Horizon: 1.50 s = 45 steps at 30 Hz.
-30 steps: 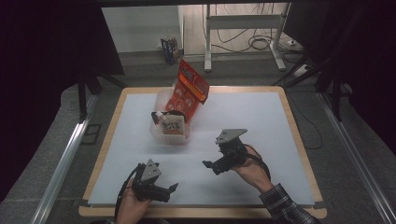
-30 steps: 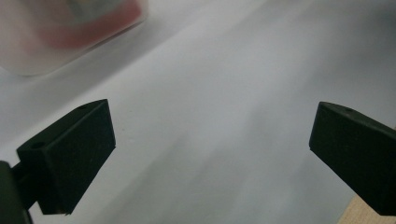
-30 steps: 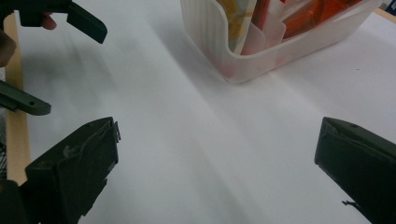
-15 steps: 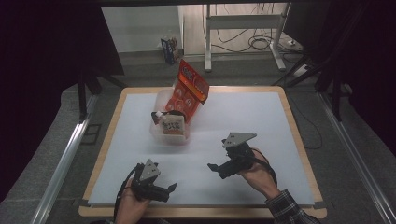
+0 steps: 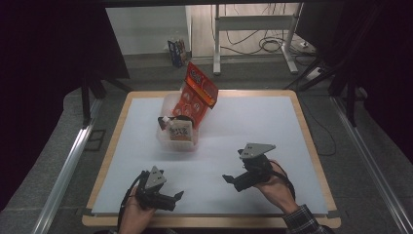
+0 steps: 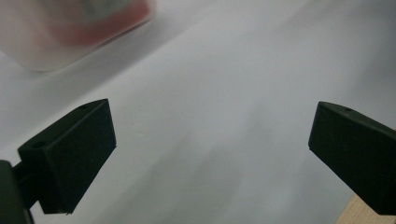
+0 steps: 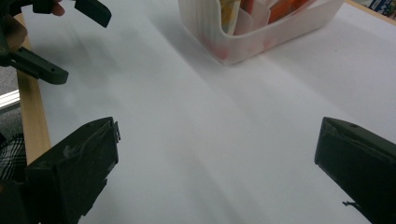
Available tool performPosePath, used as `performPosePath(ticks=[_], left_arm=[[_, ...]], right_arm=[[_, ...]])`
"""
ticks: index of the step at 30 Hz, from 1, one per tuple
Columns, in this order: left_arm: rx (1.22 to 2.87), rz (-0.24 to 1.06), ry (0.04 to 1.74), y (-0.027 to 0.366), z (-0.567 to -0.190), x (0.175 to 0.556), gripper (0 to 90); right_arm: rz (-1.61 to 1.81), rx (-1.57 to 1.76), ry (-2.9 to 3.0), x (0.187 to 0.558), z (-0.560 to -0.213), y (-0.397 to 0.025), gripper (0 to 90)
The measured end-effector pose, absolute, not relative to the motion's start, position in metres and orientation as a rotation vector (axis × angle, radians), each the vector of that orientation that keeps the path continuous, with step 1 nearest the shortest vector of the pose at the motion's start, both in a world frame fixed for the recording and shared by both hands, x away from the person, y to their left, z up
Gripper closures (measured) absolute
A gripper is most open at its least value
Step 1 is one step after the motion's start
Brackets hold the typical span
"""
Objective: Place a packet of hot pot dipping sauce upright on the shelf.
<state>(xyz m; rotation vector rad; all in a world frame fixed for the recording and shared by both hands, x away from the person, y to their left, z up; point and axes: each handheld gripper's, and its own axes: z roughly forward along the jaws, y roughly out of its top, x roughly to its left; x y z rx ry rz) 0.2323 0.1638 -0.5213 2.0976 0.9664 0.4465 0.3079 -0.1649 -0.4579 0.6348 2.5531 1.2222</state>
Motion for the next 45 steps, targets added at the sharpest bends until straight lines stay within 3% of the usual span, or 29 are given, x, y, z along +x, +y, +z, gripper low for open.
performPosePath(ticks=[45], left_arm=[[2.074, 0.500, 1.017, 0.183, -0.518, 0.226, 0.8]], right_arm=[[1.157, 0.833, 2.422, 0.271, -0.467, -0.251, 0.0]])
